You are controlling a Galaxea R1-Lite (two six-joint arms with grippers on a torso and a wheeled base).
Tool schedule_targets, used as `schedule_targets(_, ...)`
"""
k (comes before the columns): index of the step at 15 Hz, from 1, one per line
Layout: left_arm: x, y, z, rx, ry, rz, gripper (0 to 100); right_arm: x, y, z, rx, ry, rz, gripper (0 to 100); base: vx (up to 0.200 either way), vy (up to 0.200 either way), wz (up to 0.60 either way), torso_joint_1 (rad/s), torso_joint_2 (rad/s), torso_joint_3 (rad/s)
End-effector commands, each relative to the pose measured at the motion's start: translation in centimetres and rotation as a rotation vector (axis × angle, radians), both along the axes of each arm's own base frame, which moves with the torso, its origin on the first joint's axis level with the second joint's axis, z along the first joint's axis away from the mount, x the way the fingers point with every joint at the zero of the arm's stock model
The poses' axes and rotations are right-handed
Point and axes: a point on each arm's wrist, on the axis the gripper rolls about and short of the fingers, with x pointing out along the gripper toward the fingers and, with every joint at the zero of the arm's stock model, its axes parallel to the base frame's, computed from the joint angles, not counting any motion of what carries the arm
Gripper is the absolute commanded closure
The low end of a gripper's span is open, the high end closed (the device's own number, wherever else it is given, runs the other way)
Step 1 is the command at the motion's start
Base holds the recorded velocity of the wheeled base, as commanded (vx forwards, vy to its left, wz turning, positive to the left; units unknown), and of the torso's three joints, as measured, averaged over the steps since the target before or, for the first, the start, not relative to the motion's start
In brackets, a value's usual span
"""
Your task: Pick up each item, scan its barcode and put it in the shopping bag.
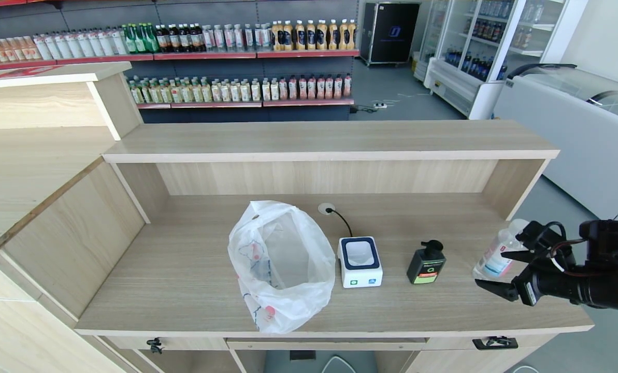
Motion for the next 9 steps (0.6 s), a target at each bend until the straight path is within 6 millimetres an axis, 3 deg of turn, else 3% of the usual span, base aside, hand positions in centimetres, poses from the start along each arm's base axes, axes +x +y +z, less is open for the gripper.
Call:
schedule_targets(1,0.0,0.0,0.0,0.0,0.0,0.001,0,1.2,0.3,-1.1,0.009,0.018,0.025,0,0.0,0.0,0.0,0.0,0.0,0.0)
schedule_targets(9,0.0,0.0,0.0,0.0,0.0,0.001,0,4.2,2.4,-3.2,0.028,0.018,0.133,0,0.0,0.0,0.0,0.0,0.0,0.0)
